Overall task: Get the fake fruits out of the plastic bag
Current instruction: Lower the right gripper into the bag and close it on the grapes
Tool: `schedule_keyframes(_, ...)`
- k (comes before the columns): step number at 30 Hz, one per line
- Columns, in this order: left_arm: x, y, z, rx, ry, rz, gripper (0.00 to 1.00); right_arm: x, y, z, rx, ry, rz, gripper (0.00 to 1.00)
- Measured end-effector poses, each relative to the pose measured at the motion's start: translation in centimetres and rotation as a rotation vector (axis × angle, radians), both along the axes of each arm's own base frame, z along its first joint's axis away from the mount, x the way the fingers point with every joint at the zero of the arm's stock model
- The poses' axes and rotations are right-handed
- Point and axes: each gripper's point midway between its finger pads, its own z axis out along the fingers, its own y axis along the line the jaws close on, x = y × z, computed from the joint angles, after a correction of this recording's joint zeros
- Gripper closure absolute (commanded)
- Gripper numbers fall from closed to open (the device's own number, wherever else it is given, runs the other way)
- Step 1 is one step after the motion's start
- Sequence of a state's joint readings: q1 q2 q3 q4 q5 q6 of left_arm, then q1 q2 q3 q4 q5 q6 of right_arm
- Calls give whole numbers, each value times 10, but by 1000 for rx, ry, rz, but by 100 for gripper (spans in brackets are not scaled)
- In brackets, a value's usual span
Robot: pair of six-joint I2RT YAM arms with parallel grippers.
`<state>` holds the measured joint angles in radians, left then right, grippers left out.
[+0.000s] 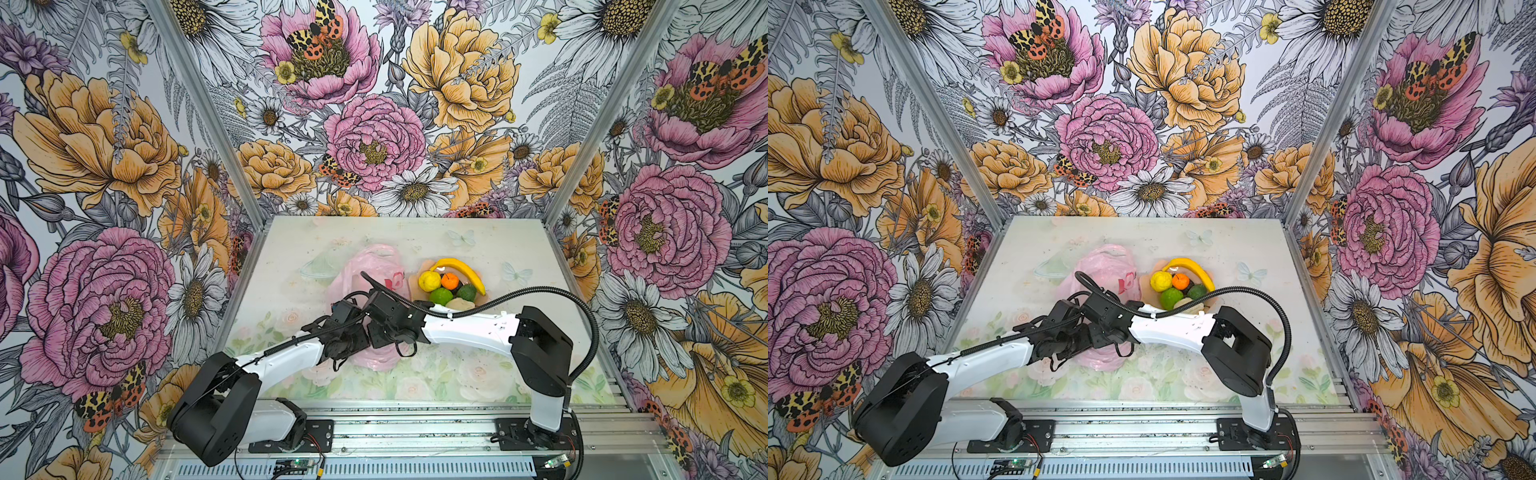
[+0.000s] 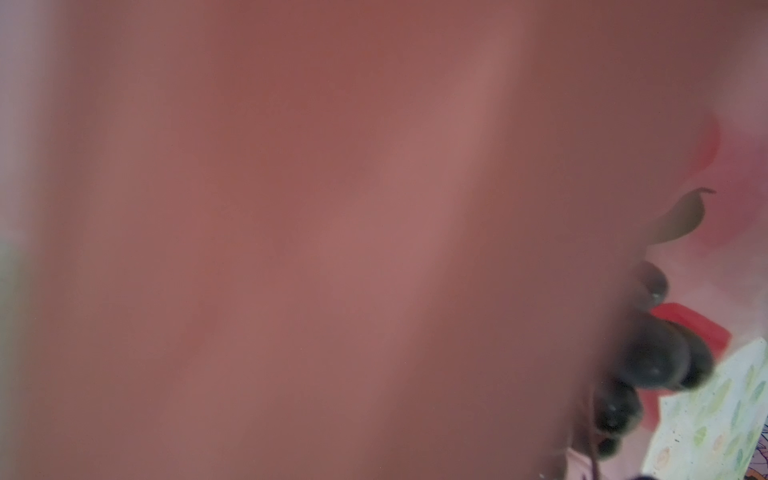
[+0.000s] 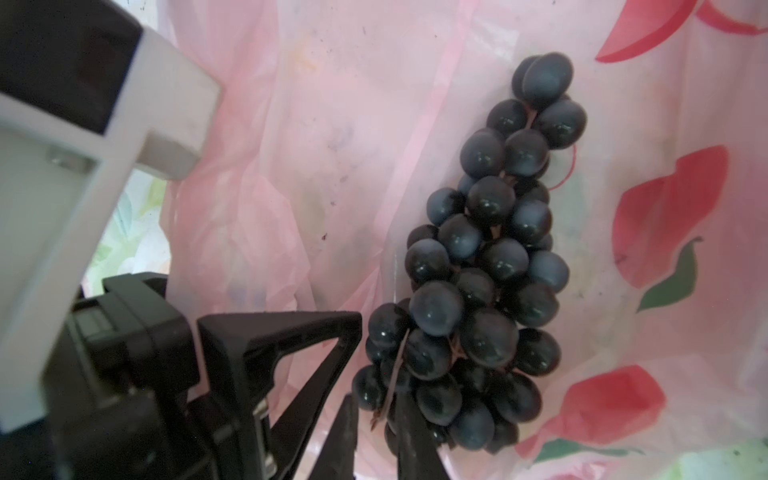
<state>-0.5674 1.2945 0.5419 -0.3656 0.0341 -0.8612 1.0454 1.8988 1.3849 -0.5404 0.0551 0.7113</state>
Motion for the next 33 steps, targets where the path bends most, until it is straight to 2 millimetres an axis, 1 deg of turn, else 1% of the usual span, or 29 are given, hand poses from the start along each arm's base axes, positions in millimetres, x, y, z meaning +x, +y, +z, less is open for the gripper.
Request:
schedule_keyframes(4,-1,1,0,0,0,0,51,2,0,-4,1,9,-9,80)
schedule_keyframes(8,-2,1,0,0,0,1,51,4,-1,-13,-9,27,-14,80)
schedule_keyframes(10,-2,1,0,0,0,1,51,4,-1,-14,-8,29,-13,81)
schedule_keyframes(19,-2,1,0,0,0,1,51,5,0,-16,-2,37,-19,99)
schedule_keyframes(23,-2,2,0,2,-1,3,51,5,1,-16,-2,33,-19,100)
schedule_keyframes(27,-1,3,0,5,-6,10,52,6,-1,-11,13,15,-22,100)
schedule_keyframes(33,-1,8,0,7,-12,24,52,6,-8,4,62,-17,-30,100)
